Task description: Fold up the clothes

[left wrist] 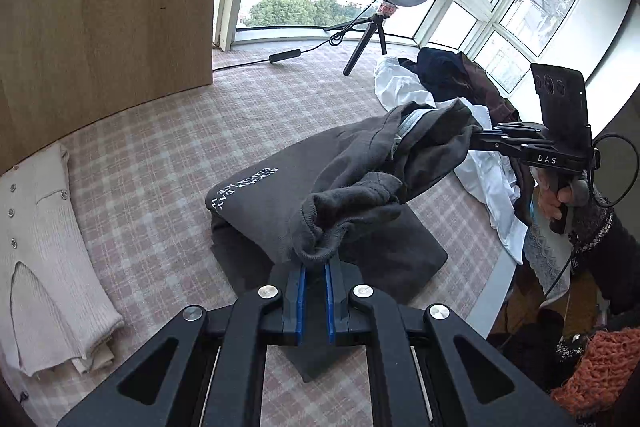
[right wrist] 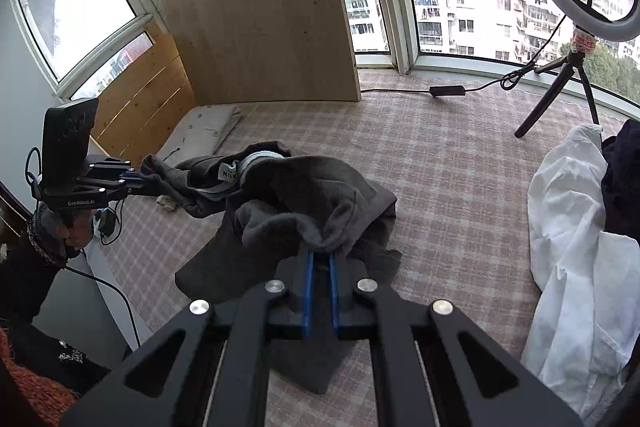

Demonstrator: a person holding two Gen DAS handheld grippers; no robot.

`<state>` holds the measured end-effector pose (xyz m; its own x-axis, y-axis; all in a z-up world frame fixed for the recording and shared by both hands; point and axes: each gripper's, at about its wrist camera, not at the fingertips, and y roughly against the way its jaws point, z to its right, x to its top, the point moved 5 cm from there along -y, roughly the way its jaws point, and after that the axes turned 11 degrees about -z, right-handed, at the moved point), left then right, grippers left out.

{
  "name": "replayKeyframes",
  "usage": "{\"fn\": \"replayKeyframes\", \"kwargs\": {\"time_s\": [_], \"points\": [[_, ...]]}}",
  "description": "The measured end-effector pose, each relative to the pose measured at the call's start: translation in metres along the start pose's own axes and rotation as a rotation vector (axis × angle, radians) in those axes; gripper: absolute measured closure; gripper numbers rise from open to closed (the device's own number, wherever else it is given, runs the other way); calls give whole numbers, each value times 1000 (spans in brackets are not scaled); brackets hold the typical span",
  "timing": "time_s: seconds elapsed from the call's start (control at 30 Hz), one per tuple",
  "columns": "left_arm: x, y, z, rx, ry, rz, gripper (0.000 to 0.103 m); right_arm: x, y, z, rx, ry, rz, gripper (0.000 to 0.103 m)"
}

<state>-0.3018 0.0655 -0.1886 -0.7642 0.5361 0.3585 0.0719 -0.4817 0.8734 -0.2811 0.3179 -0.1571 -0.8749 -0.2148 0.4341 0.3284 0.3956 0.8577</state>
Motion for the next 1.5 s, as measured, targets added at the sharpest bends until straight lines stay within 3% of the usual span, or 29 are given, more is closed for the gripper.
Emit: {"fn": "replayKeyframes", "kwargs": {"time_s": [0.1, 0.2, 0.27, 0.33, 0.43, 0.5, 0.53, 0.63, 0.83, 0.97, 1.2, 1.23, 1.27, 1.33, 1.5], "points": [[-44, -29, 5, 26, -10, -97, 94, -50, -33, -5, -55, 12, -94, 96], [-92, -66, 4, 73, -28, -259, 91, -105, -77, -9, -90, 12, -304, 95], [-108, -67, 0, 41, 18, -309, 91, -124, -79, -14, -96, 30, -349, 95], [-107, -52, 1, 40, 26, -271, 87, -130, -65, -15, -83, 27, -328, 93], [-98, -31, 8, 39, 16, -211, 82, -117, -42, -13, -55, 11, -254, 80], [-92, -27, 18, 91, -30, -187, 78, -103, -35, -12, -48, 13, -213, 65], [-90, -27, 24, 117, -54, -185, 76, -99, -34, -13, -53, 19, -208, 64], [-86, -35, 46, 117, -102, -185, 76, -93, -36, -16, -53, 39, -201, 64], [-65, -64, 77, 114, -172, -201, 76, -82, -55, -59, 120, 103, -230, 72], [-57, -70, 70, 141, -143, -219, 76, -80, -73, -65, 67, 152, -255, 72], [-61, -91, 53, 182, -129, -284, 76, -82, -76, -54, 71, 135, -260, 72], [-61, -93, 52, 179, -128, -287, 80, -82, -74, -53, 71, 135, -257, 72], [-61, -96, 51, 180, -131, -285, 89, -82, -73, -53, 71, 136, -254, 72], [-64, -94, 53, 175, -135, -270, 94, -82, -66, -49, 63, 126, -241, 72], [-79, -55, 68, 112, -164, -199, 96, -82, -50, -31, 49, 70, -214, 72]]}}
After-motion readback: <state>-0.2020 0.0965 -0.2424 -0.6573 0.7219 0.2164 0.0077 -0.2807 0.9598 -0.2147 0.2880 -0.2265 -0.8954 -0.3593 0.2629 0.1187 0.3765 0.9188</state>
